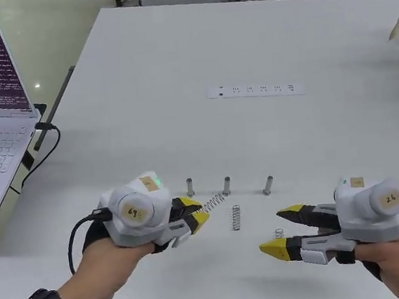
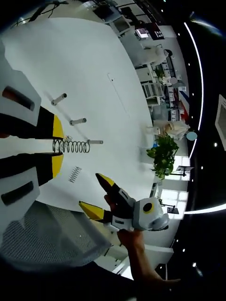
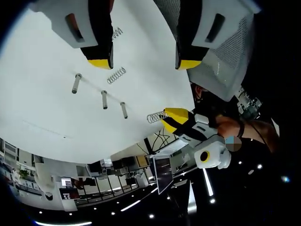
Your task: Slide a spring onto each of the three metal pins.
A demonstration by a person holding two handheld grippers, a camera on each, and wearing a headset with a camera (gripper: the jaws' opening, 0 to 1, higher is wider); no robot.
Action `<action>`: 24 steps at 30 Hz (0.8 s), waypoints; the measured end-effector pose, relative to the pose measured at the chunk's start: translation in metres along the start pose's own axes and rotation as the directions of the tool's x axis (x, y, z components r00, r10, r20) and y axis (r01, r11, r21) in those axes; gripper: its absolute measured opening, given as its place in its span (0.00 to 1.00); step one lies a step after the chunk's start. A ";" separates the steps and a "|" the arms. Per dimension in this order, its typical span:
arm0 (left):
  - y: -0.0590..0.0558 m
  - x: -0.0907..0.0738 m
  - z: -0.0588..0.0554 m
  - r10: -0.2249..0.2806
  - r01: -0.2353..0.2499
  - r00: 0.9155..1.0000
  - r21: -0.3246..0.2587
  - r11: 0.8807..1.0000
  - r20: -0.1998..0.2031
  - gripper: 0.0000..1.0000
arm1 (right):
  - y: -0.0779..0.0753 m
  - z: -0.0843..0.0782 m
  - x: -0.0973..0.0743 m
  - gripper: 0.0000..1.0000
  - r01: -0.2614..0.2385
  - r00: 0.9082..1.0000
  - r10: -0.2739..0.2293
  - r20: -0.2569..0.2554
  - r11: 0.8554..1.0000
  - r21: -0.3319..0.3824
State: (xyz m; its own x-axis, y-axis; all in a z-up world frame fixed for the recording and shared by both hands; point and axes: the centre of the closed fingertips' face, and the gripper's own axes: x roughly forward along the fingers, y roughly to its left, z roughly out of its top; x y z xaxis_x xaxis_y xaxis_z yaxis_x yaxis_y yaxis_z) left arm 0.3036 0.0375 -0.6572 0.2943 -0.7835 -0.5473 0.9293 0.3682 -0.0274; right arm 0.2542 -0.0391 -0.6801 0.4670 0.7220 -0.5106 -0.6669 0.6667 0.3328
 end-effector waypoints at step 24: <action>-0.052 0.018 0.020 -0.150 0.151 0.989 0.145 0.978 -0.018 0.02 | 0.012 0.027 -0.003 0.31 -0.099 0.990 0.095 0.103 0.994 0.035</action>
State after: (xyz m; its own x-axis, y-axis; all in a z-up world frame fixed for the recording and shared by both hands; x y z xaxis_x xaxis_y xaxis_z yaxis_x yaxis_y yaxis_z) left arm 0.2649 -0.0061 -0.6494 0.1479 -0.8206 -0.5521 0.9855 0.1693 0.0124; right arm 0.2602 -0.0284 -0.6528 0.4589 0.7973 -0.3920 -0.6889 0.5979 0.4097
